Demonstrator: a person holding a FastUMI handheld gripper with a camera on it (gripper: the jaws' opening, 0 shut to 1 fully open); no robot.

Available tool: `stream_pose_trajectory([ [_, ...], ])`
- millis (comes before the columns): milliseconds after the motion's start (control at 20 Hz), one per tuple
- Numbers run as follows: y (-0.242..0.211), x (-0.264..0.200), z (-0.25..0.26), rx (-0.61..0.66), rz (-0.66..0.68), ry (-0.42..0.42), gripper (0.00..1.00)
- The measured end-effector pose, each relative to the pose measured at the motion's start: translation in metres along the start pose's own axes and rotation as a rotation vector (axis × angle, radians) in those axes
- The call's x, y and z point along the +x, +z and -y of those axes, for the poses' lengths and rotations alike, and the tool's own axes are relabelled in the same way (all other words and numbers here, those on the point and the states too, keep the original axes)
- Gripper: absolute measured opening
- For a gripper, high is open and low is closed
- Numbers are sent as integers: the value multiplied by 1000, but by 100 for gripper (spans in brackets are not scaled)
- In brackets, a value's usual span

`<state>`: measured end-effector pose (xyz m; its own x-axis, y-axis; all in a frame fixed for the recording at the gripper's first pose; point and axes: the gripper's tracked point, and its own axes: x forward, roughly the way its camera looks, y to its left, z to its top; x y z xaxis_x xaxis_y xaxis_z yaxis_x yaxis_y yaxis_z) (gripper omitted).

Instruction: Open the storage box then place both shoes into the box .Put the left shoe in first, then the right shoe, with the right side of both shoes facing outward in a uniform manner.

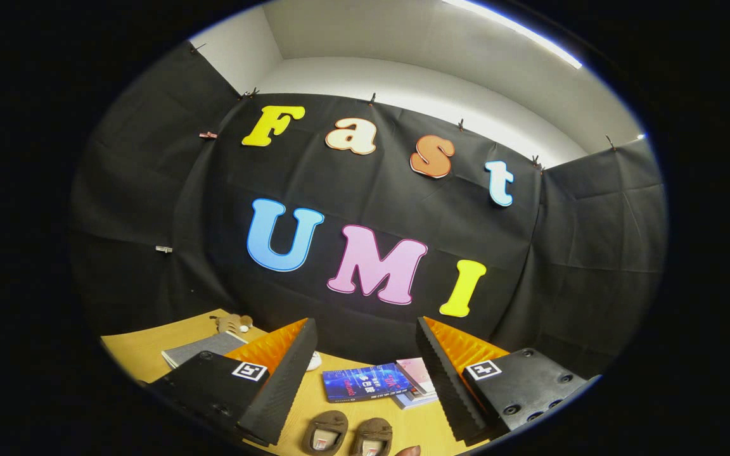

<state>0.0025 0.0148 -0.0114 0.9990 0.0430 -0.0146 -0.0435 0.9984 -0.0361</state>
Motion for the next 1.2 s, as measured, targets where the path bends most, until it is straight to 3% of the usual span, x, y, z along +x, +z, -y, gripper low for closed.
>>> stream_pose_trajectory([
  [150,-25,10,-27,96,-81,132,97],
  [250,-49,16,-60,270,-166,299,97],
  [400,-83,27,-90,567,-291,453,97],
  [650,-199,65,-125,927,-581,526,96],
  [850,-265,82,-167,1164,-770,628,96],
  [1000,-298,89,-190,1243,-902,664,96],
  [1200,-316,89,-220,1357,-980,768,96],
])
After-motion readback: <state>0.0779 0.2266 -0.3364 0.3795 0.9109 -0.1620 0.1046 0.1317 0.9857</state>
